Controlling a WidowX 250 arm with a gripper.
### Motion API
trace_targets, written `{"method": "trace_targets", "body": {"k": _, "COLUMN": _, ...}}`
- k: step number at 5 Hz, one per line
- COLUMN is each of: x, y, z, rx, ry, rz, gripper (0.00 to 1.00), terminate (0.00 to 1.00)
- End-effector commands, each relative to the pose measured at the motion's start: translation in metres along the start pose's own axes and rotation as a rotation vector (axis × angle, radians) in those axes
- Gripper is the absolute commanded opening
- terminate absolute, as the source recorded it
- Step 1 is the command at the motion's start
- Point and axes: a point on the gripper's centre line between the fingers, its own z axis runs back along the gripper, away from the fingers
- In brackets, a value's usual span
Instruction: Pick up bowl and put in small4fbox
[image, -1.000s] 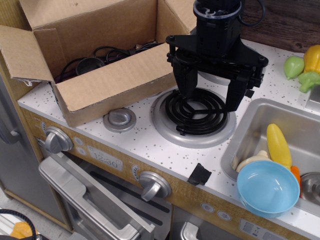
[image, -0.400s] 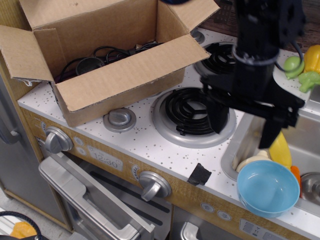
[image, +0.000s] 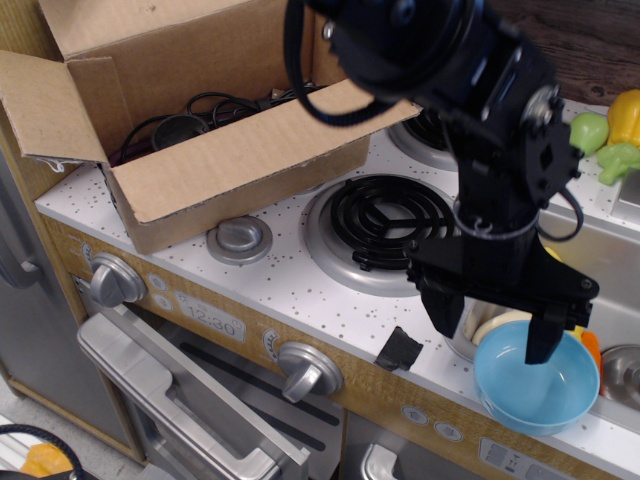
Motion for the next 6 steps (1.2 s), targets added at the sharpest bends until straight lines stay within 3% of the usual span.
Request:
{"method": "trace_targets", "body": {"k": 1, "x": 0.012, "y": -0.006, "z": -0.016, "rx": -0.030, "ry": -0.069, "rz": -0.015, "gripper": 1.00, "terminate": 0.00}}
{"method": "trace_targets", "body": {"k": 2, "x": 0.009, "y": -0.002, "z": -0.026, "rx": -0.037, "ry": -0.077, "rz": -0.012, "gripper": 1.00, "terminate": 0.00}}
{"method": "trace_targets", "body": {"k": 3, "x": 0.006, "y": -0.002, "z": -0.031, "rx": -0.026, "ry": -0.082, "rz": -0.015, "gripper": 0.00, "terminate": 0.00}}
{"method": "trace_targets", "body": {"k": 4, "x": 0.004, "y": -0.001, "z": -0.034, "rx": -0.025, "ry": -0.090, "rz": -0.019, "gripper": 0.00, "terminate": 0.00}}
{"method": "trace_targets", "body": {"k": 5, "x": 0.008, "y": -0.003, "z": -0.009, "rx": 0.013, "ry": -0.065, "rz": -0.023, "gripper": 0.00, "terminate": 0.00}}
{"method": "trace_targets", "body": {"k": 6, "x": 0.019, "y": 0.004, "z": 0.041, "rx": 0.047, "ry": -0.017, "rz": -0.007, "gripper": 0.00, "terminate": 0.00}}
